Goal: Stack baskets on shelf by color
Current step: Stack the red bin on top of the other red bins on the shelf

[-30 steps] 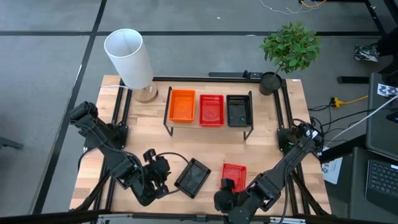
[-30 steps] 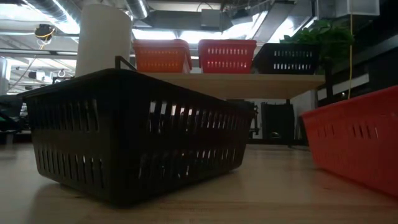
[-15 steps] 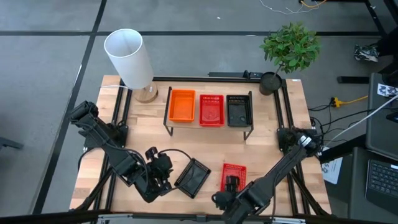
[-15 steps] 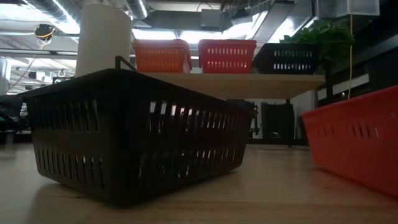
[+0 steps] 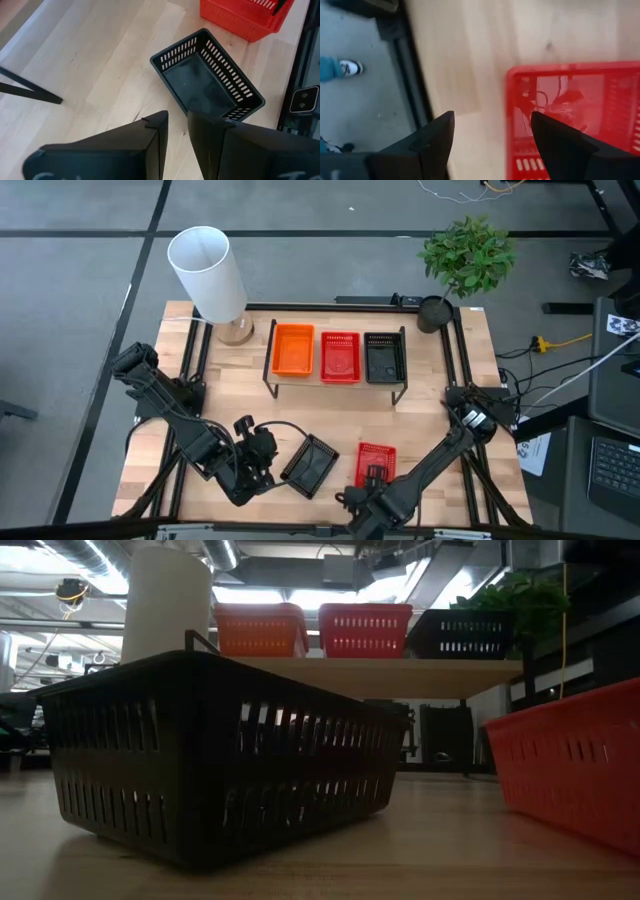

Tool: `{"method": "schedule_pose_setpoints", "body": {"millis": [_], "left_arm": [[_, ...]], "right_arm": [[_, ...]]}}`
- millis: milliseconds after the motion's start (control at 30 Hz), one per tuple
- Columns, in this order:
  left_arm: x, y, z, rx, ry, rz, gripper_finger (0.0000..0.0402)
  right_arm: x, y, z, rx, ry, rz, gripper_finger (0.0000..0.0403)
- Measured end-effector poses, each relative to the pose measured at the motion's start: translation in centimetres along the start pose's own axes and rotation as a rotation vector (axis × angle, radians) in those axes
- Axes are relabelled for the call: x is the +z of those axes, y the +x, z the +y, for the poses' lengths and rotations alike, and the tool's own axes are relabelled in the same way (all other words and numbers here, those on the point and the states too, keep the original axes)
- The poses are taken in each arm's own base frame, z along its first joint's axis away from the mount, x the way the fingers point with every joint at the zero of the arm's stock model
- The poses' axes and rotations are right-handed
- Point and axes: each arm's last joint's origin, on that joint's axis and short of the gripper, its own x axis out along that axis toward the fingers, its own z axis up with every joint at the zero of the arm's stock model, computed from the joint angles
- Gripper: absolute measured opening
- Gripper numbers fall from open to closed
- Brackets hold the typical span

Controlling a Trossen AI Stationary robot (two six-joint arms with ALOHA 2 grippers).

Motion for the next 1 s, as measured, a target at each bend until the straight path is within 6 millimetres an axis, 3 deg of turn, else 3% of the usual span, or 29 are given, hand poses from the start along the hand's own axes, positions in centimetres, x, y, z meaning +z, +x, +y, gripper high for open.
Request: {"method": "schedule_pose_setpoints", "body": {"millis": [467, 800, 1000], "left_arm": [[0.0, 0.0, 0.0, 0.0, 0.011, 0.0, 0.0066], [0.0, 0.0, 0.0, 0.0, 0.052, 0.0, 0.0066], [0.0, 0.0, 0.0, 0.0, 0.052, 0.0, 0.0066]], "right_arm": [[1.6, 0.1, -1.5, -0.071, 0.057, -0.059, 0.0263], [1.6, 0.1, -1.9, -0.031, 0.071, 0.049, 0.0263], [1.5, 2.2, -1.5, -0.044, 0.069, 0.105, 0.0263]]}}
